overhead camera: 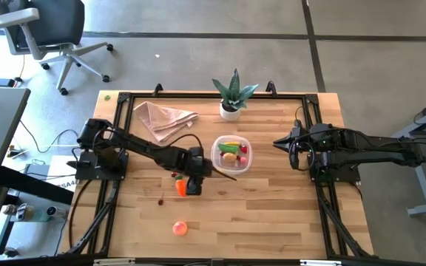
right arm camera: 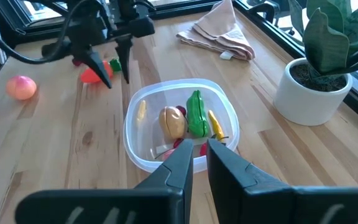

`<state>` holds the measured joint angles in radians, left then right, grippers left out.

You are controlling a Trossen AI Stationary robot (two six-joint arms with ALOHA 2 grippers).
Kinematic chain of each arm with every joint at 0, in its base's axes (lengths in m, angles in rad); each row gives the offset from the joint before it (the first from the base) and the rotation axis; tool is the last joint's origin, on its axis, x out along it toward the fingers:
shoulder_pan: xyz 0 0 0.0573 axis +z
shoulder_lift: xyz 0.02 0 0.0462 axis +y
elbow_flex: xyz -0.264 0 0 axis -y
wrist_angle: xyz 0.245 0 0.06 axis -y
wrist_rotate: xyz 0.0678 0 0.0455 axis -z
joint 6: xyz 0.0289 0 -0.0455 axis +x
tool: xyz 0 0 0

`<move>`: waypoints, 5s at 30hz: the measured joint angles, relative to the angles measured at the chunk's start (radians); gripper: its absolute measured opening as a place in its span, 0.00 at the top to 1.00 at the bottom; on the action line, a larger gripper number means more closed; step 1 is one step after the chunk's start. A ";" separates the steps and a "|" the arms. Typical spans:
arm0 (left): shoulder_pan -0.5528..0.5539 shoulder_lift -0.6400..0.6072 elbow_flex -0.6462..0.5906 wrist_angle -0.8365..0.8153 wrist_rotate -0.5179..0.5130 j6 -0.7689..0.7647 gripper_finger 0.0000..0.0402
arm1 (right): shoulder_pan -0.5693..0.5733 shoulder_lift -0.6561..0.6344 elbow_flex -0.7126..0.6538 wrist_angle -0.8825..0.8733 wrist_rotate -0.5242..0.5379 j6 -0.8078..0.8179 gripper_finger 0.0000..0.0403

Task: Pick and placing Produce into tupperware
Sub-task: Put the corn into the transparent bin

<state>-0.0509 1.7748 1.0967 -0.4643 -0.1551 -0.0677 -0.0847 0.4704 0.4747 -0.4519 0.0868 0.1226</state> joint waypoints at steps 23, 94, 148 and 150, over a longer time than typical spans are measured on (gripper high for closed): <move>0.095 0.028 -0.032 0.189 0.145 0.065 0.63 | 0.000 0.000 0.000 0.000 0.000 0.000 0.91; 0.142 0.153 0.016 0.179 0.136 0.144 0.63 | 0.000 0.000 0.000 0.000 0.000 0.000 0.91; 0.142 0.170 0.016 0.177 0.173 0.165 0.91 | 0.000 0.000 0.000 0.000 0.000 0.000 0.91; 0.141 0.164 0.015 0.174 0.175 0.163 0.91 | 0.000 0.000 0.000 0.000 0.000 0.000 0.91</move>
<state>0.0897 1.9385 1.1114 -0.2901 0.0197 0.0950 -0.0845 0.4706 0.4747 -0.4516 0.0869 0.1226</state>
